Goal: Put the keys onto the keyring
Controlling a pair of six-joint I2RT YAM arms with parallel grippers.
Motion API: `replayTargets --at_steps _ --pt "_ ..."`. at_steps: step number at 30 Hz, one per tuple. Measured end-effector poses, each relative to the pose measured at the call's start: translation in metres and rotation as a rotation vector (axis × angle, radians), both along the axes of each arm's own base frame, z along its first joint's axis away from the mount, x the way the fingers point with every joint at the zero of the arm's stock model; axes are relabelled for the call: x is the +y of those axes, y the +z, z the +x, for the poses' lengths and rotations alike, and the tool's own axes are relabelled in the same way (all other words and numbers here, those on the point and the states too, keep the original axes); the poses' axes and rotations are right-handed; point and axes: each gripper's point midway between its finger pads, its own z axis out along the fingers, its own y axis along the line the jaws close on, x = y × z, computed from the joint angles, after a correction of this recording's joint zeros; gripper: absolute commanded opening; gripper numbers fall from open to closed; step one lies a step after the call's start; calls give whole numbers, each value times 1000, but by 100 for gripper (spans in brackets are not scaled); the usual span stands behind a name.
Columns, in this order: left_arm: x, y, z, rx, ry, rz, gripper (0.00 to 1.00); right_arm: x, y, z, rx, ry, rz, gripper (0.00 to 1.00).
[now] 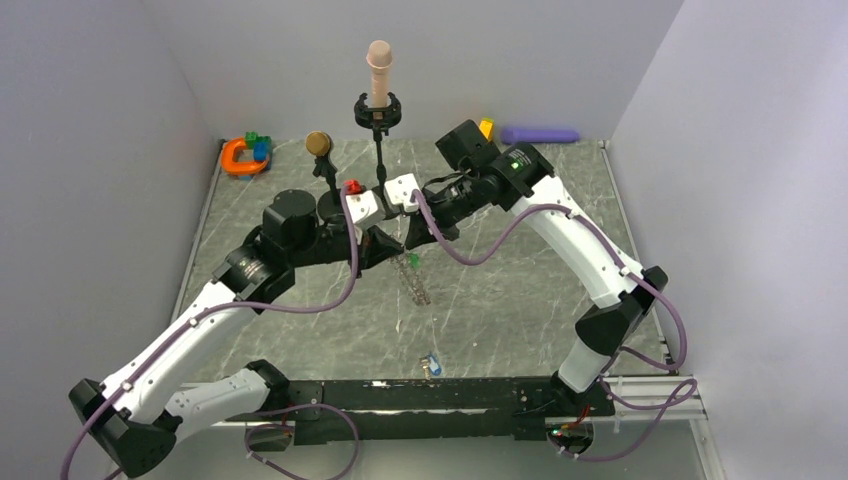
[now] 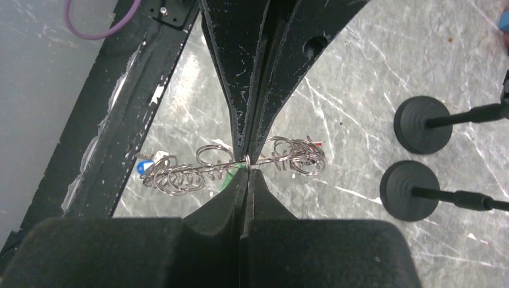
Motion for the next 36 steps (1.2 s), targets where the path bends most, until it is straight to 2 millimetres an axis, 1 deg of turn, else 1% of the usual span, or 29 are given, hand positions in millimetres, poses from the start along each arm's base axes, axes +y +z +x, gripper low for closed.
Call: replayTargets --at_steps 1,5,6,8,14,17,19,27,31,36 --pt "2 0 0 -11 11 -5 0 1 1 0 3 -1 9 10" --pt "9 3 -4 -42 38 -31 0 6 -1 -3 33 -11 42 33" --pt "11 4 -5 -51 43 -42 0 6 -2 -4 48 -17 48 37" --pt "12 8 -7 -68 51 -68 0 6 -1 -2 73 -35 69 41" --pt "15 19 -9 -122 63 -125 0 0 9 13 127 -92 150 42" --pt "15 24 -9 -145 66 -160 0 -3 16 18 151 -106 188 41" --pt "14 27 -8 -156 74 -192 0 -4 20 18 163 -101 209 41" --pt "15 33 -2 -172 126 -325 0 -3 34 7 206 -61 267 37" --pt "15 44 -1 -184 131 -377 0 -2 40 3 218 -45 291 36" --pt "15 58 -2 -210 127 -441 0 0 39 4 235 -49 298 35"
